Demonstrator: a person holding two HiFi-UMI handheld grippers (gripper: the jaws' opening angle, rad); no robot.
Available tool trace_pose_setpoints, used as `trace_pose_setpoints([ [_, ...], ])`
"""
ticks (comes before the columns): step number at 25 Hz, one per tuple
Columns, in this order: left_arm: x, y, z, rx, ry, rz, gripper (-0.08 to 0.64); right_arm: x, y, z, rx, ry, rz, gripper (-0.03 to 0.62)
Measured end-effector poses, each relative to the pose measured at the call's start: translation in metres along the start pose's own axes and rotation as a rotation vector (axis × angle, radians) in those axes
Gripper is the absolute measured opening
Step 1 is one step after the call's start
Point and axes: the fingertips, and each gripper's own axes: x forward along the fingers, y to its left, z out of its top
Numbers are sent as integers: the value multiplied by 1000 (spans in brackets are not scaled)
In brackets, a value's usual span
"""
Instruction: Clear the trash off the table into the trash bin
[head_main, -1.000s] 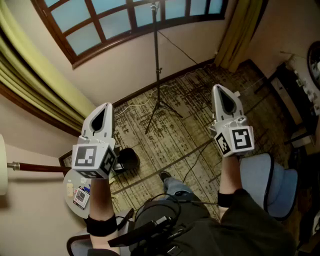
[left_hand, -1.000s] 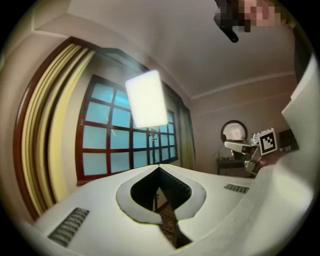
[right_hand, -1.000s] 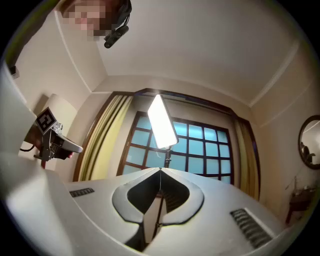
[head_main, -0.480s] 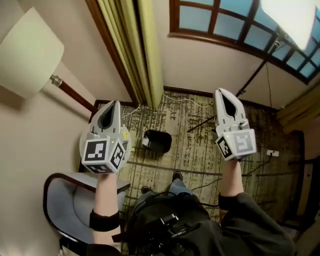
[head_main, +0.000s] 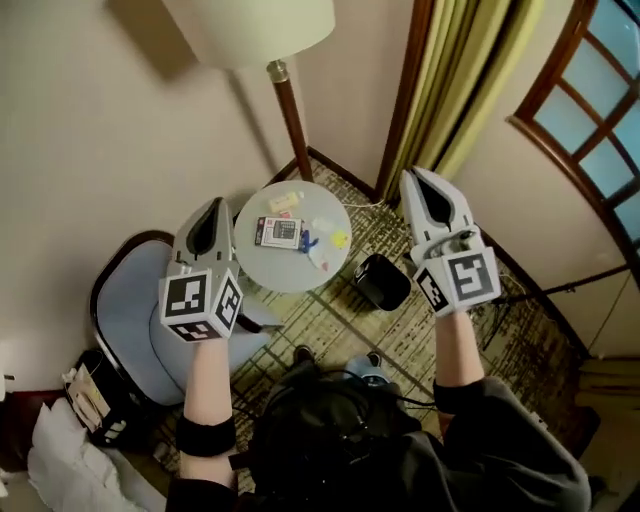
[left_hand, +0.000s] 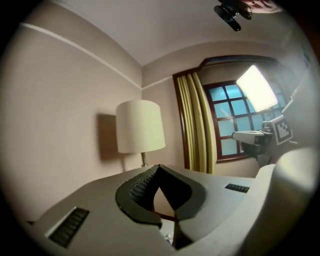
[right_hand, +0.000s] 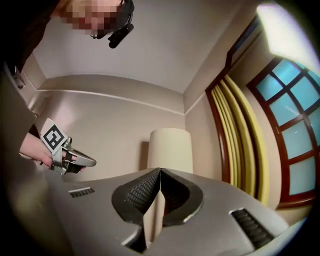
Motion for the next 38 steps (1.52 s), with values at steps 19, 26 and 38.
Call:
trace_pose_setpoints([
  [19, -3, 54, -150, -27, 169, 13, 0, 21, 92, -170, 72, 304, 115, 9],
  [26, -29, 54, -267, -23, 298, -26, 0, -18, 127, -275, 100, 526, 134, 9],
  [38, -44, 61, -341, -57, 419, -50, 0, -58, 167, -377, 163, 749, 128, 9],
])
